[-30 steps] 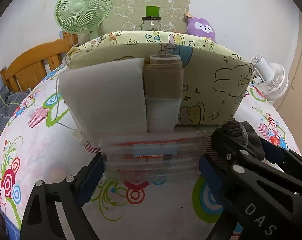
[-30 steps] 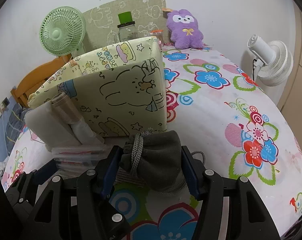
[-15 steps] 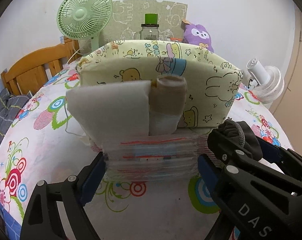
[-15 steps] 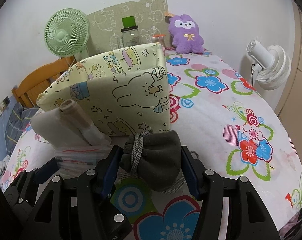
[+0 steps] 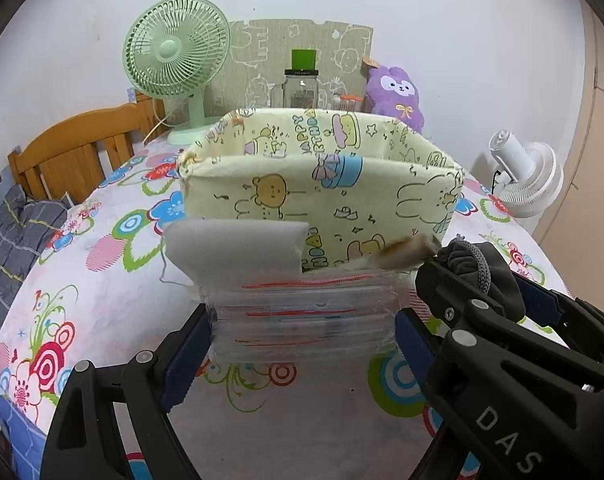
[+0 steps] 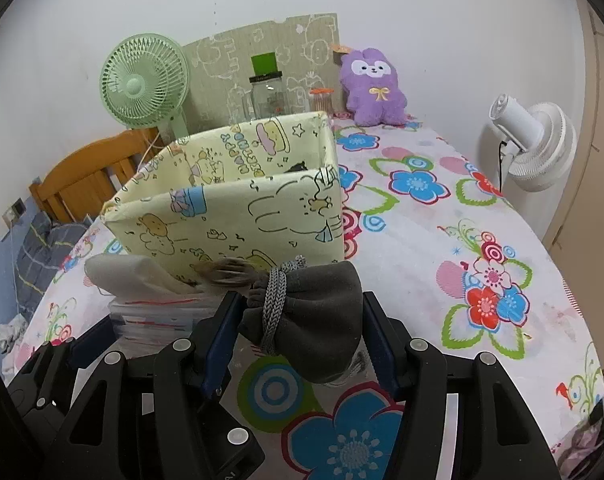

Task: Organize soft objects
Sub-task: 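Grasp the clear plastic bag stack with the left tool while the right tool lifts the grey pouch, then carry the plastic stack with the left tool and grey pouch with the right tool over the box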

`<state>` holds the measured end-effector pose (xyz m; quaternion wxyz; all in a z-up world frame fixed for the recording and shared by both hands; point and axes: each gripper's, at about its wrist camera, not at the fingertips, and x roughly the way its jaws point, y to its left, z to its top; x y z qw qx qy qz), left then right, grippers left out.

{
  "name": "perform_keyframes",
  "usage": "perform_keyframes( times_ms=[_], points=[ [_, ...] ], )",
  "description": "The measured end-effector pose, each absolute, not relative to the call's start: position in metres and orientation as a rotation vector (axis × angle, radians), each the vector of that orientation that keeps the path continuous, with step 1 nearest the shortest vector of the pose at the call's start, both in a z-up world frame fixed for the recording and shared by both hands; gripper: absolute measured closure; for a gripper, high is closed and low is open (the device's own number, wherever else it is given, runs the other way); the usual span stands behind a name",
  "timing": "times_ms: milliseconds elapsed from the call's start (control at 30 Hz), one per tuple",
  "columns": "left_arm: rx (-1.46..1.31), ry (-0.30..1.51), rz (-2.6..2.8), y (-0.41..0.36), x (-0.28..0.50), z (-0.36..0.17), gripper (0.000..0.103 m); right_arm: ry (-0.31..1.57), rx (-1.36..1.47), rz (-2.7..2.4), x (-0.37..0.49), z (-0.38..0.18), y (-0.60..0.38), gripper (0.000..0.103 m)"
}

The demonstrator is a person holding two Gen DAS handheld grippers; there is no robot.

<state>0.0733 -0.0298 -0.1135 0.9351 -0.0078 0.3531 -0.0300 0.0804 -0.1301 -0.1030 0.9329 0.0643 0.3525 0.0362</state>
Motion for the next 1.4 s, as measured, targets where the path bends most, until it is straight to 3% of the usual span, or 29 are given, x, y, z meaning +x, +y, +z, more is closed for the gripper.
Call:
perform_keyframes(
  times_ms=[1400],
  points=[
    [-0.002,0.57,-0.081,-0.036,0.059,-0.022,0.012,0.566,0.139,0.08,0.062,-0.01,-0.132,0.041]
  ],
)
